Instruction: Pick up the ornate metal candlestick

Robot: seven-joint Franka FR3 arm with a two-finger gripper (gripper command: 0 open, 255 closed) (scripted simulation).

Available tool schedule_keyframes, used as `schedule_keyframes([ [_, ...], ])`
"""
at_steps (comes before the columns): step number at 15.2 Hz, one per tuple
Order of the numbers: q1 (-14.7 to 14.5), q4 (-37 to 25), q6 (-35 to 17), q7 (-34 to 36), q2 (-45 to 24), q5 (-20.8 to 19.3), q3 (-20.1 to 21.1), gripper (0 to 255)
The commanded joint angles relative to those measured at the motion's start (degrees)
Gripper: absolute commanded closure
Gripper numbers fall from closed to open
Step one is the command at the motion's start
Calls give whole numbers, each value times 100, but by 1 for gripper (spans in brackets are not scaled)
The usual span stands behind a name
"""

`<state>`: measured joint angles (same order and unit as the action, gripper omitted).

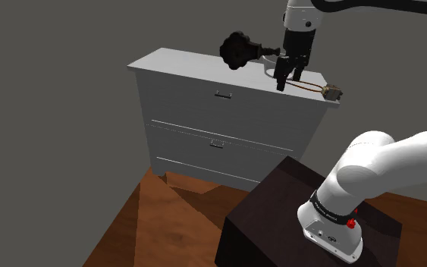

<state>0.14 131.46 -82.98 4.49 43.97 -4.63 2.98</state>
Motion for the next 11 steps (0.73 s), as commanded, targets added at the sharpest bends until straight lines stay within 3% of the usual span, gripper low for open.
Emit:
schedule_keyframes([
  [1, 0, 0, 0, 0, 0, 0, 0, 0],
  [11, 134, -1066, -537, -1682, -1370, -739, -1053, 0],
])
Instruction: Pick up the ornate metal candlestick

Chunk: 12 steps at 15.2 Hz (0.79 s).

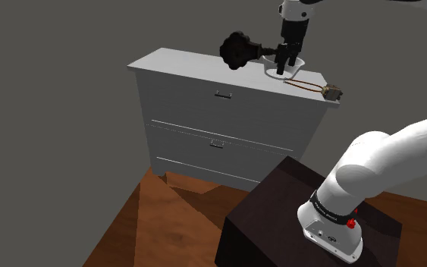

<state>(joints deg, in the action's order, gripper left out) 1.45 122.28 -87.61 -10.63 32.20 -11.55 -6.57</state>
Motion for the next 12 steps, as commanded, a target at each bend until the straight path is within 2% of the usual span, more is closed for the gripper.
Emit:
schedule_keyframes([
  [1, 9, -295, -121, -335, -359, -85, -192, 0],
  [7, 41, -1343, -336, -1344, -1447, -150, -718, 0],
  [12, 114, -2464, -390, -2215, -2497, 24, -1093, 0],
])
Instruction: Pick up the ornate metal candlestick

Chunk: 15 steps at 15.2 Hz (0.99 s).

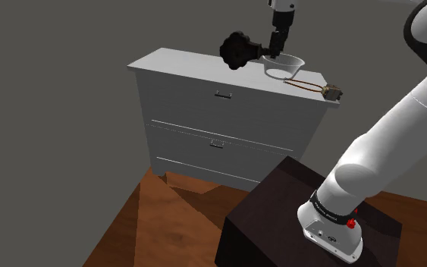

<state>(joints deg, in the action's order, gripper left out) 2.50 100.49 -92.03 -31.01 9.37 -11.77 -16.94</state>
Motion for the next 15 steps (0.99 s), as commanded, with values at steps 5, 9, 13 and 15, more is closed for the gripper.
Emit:
schedule_keyframes([
  [5, 217, -1732, 196, -1066, -1435, 434, -336, 0],
  [9, 575, -3321, 569, -1746, -2618, 879, -444, 0],
  [13, 579, -3065, 323, -1745, -2602, 867, -423, 0],
  [15, 551, -2804, 135, -1711, -2529, 839, -419, 0],
])
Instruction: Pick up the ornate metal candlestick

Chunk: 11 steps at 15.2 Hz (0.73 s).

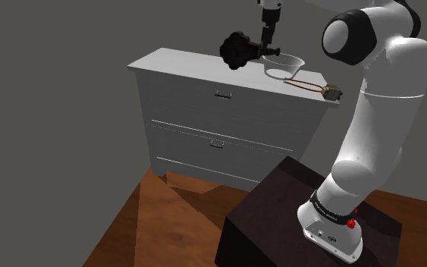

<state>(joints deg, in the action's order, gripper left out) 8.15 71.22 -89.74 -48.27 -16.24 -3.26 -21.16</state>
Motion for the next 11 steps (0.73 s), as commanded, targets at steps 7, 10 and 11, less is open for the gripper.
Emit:
schedule_keyframes([
  [7, -45, 443, -333, 59, 113, -44, 9, 255],
  [10, -47, 447, -334, 61, 116, -46, 10, 255],
  [11, -48, 449, -336, 62, 116, -46, 10, 255],
])
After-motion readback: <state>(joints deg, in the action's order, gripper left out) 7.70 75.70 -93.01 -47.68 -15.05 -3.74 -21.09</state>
